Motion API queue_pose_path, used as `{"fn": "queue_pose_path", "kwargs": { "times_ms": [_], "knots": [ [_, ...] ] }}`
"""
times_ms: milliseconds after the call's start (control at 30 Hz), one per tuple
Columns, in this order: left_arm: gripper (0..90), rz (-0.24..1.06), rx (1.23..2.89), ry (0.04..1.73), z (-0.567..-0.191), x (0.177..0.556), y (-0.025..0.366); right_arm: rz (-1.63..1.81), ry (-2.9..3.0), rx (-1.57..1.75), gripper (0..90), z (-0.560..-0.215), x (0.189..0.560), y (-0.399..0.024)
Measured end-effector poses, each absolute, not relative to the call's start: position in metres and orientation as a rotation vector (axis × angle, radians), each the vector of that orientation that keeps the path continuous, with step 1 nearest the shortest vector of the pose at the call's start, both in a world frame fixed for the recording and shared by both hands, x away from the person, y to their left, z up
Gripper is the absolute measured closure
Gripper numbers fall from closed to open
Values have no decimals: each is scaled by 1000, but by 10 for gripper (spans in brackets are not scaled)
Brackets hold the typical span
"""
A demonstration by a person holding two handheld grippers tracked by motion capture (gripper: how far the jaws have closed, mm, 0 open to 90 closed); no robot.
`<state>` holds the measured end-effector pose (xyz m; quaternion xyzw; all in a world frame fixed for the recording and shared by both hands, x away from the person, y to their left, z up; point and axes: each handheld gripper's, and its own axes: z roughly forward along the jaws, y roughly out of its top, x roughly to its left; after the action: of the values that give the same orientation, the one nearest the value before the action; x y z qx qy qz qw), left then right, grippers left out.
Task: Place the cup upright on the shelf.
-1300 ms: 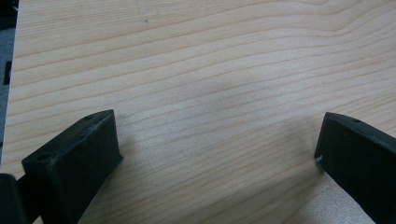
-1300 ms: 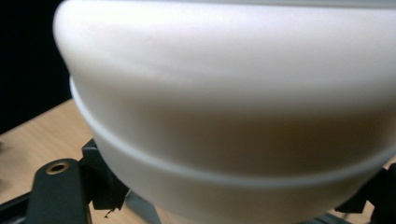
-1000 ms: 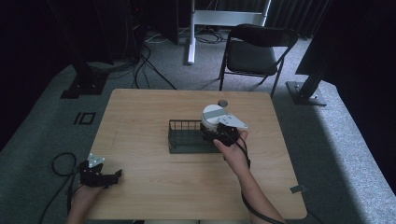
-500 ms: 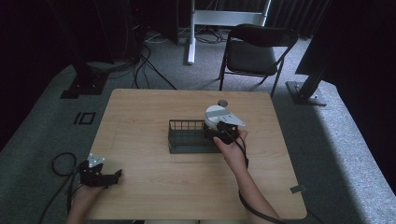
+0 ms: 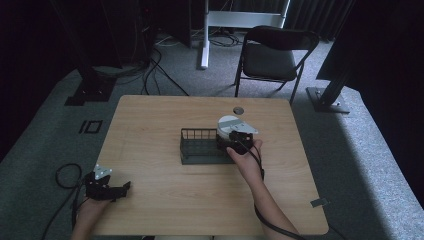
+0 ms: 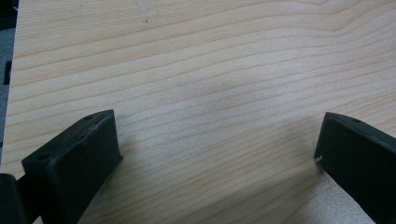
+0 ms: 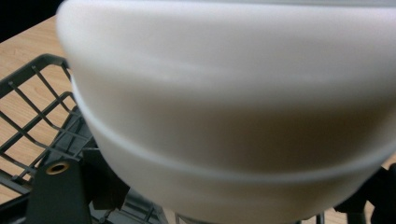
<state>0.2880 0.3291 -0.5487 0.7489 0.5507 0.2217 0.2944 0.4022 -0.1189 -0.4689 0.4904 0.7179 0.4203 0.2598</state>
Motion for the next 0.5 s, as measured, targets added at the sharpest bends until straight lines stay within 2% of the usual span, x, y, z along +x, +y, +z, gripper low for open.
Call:
{"fn": "queue_pose_path", "kwargs": {
  "times_ms": [500],
  "knots": [
    [1, 590, 1994, 1466, -549, 288, 329, 1064, 2015, 1304, 184, -473, 403, -114]
  ]
}}
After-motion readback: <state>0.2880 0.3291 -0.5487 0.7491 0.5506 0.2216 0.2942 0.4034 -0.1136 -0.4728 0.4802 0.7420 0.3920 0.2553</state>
